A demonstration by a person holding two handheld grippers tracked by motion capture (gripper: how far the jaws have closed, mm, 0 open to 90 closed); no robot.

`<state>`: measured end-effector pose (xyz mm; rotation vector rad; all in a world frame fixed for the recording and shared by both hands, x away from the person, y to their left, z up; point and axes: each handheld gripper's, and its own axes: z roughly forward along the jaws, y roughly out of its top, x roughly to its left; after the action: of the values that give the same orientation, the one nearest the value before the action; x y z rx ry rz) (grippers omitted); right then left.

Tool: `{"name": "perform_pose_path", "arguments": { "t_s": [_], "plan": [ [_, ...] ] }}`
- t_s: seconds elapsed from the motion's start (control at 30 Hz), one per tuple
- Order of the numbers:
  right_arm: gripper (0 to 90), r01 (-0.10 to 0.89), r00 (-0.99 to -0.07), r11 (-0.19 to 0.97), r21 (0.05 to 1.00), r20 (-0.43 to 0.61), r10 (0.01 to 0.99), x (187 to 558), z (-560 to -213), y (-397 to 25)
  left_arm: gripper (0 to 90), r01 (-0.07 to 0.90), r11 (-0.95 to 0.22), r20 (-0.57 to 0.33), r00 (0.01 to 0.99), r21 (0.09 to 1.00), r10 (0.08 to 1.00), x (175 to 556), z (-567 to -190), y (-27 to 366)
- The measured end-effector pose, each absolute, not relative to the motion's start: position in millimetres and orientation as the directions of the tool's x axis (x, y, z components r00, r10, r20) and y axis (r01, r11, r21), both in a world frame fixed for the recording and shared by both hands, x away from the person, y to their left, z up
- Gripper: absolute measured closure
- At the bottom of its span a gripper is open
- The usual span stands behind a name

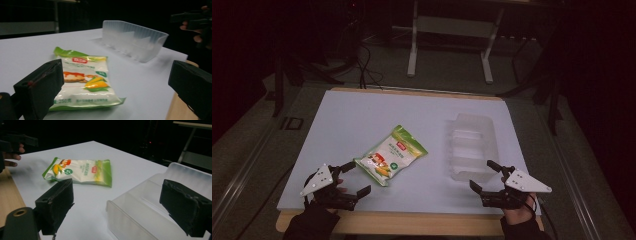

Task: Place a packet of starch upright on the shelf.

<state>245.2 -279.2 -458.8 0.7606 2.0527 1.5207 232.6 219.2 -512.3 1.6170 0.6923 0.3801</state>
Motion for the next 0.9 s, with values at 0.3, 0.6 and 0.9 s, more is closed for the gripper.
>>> {"name": "perform_pose_path", "arguments": {
  "t_s": [0.3, 0.6, 0.9],
  "plan": [
    [12.0, 0.164, -0.743, 0.250, 0.954, -0.048, 0.668, 246, -464, -277, 0.7, 0.241, -0.064, -0.152, 0.774, 0.968, 0.615, 238, -513, 216],
    [13.3, 0.097, -0.746, 0.281, 0.955, -0.117, 0.656, 238, -456, -271, 0.7, 0.282, -0.199, -0.125, 0.816, 0.939, 0.564, 244, -512, 208],
    [12.2, 0.091, -0.758, 0.268, 0.959, -0.108, 0.643, 237, -457, -269, 0.7, 0.374, -0.241, -0.203, 0.825, 0.896, 0.527, 262, -501, 201]
  ]
}}
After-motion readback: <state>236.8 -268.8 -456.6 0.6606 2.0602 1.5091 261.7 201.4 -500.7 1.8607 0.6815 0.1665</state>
